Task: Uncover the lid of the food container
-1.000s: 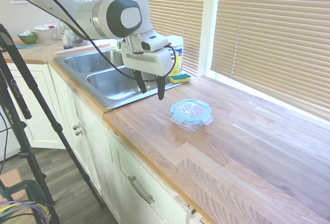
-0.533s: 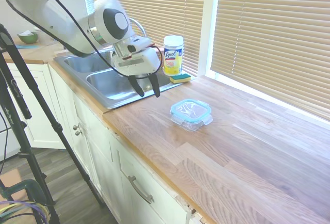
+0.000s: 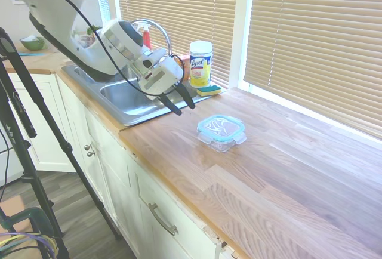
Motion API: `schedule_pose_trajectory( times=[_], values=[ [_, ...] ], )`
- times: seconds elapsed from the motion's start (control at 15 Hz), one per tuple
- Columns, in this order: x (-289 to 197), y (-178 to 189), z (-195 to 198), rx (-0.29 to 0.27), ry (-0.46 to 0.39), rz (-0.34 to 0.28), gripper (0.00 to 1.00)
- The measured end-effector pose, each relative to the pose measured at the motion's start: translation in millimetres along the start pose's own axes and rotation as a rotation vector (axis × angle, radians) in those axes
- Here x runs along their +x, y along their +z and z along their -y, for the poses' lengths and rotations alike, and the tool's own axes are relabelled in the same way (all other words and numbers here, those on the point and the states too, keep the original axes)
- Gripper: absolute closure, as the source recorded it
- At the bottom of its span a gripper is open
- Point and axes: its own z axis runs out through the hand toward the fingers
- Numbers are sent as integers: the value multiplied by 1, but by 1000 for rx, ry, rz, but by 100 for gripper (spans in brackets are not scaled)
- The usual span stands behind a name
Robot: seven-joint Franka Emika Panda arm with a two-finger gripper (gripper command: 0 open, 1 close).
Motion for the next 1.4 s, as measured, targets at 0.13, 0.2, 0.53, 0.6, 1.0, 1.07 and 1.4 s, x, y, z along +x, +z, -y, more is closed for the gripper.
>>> schedule_pose_trajectory(
  times=[0.13, 0.2, 0.53, 0.6, 1.0, 1.07, 1.4],
  values=[
    [-7, 25, 12, -25, -6, -29, 0],
    [-8, 36, 19, -33, -8, -40, 0],
    [9, 59, 38, -47, -4, -159, 0],
    [10, 58, 39, -58, -4, -174, 0],
    [-4, 59, 37, -159, -25, -204, 0],
    [-7, 61, 37, -170, -30, -205, 0],
    [-9, 62, 38, -191, -35, -211, 100]
  ],
)
